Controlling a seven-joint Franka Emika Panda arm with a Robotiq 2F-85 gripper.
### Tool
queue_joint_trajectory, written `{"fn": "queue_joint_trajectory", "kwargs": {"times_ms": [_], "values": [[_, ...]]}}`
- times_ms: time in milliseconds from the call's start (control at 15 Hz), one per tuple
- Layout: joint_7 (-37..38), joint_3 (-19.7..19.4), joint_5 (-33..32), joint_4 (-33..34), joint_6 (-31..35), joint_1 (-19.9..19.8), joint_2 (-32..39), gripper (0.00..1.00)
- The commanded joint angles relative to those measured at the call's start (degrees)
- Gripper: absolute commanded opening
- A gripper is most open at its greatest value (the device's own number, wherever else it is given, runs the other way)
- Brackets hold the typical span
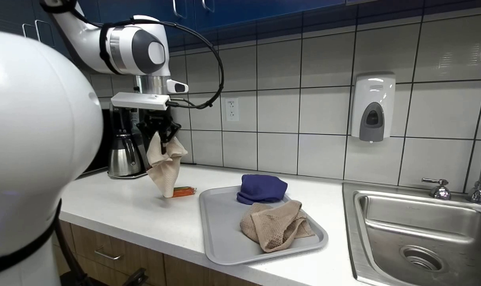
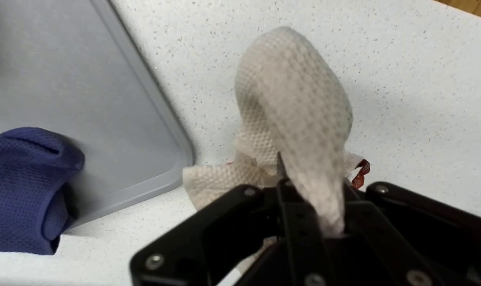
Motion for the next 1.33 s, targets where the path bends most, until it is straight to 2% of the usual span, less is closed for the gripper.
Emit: {"fn": "queue_joint_trajectory", "kwargs": {"times_ms": [0,733,1267], "values": [[-2.39,1.32,0.67,0.80,-0.54,0.68,0.96,0.02],[-6.82,3.52,-1.08,3.58,1.13,1.38,9.11,0.02],[-5.84,3.98,-5.01,4.11,4.54,0.78,16.05,0.02]]}}
